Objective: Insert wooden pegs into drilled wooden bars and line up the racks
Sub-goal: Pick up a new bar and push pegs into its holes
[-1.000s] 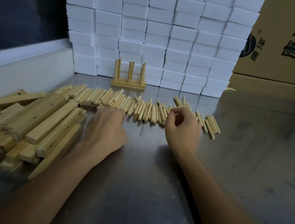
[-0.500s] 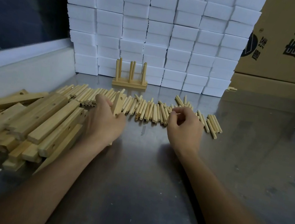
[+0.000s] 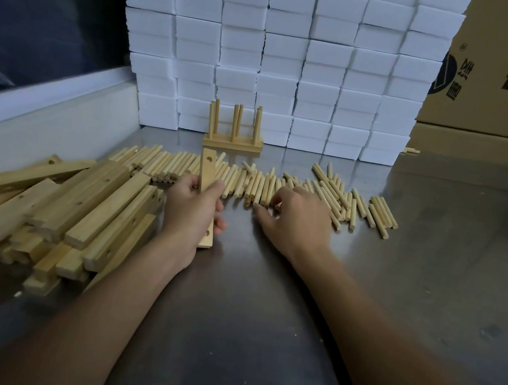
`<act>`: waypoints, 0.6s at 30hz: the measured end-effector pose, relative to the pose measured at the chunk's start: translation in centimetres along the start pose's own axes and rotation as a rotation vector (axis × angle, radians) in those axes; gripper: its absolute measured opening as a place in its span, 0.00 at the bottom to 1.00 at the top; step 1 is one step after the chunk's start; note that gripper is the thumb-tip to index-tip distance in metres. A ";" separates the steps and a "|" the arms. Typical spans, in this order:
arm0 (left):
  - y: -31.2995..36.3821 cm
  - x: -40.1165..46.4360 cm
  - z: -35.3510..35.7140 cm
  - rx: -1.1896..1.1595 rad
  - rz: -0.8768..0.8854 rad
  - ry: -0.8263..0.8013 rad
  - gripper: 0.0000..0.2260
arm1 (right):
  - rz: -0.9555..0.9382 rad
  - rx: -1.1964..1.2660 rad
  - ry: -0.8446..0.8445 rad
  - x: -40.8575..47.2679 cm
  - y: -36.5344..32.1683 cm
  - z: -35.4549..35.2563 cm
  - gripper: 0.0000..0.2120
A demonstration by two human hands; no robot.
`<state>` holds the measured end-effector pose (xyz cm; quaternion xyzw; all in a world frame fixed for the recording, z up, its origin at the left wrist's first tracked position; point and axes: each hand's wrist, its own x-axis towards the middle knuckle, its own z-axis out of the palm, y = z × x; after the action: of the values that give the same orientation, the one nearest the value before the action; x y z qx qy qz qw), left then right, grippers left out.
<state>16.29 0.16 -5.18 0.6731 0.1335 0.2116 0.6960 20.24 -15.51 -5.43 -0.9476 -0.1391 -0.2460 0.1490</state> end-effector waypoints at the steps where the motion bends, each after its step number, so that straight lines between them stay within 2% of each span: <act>1: 0.0 0.0 0.1 -0.003 0.003 0.000 0.04 | 0.006 -0.013 -0.014 0.2 -0.1 0.1 0.17; 6: -0.1 0.2 0.3 -0.024 -0.004 0.016 0.05 | 0.007 -0.064 -0.058 0.9 -0.3 0.5 0.18; 14: -0.1 0.1 0.4 -0.013 -0.004 0.010 0.06 | 0.015 -0.059 -0.036 1.0 -0.1 0.7 0.13; 18: 0.0 0.0 0.4 -0.010 -0.008 0.010 0.06 | 0.047 -0.063 -0.051 1.1 -0.1 0.9 0.16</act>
<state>16.44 -0.18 -5.18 0.6679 0.1386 0.2126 0.6997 21.47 -14.90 -5.60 -0.9608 -0.1130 -0.2223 0.1213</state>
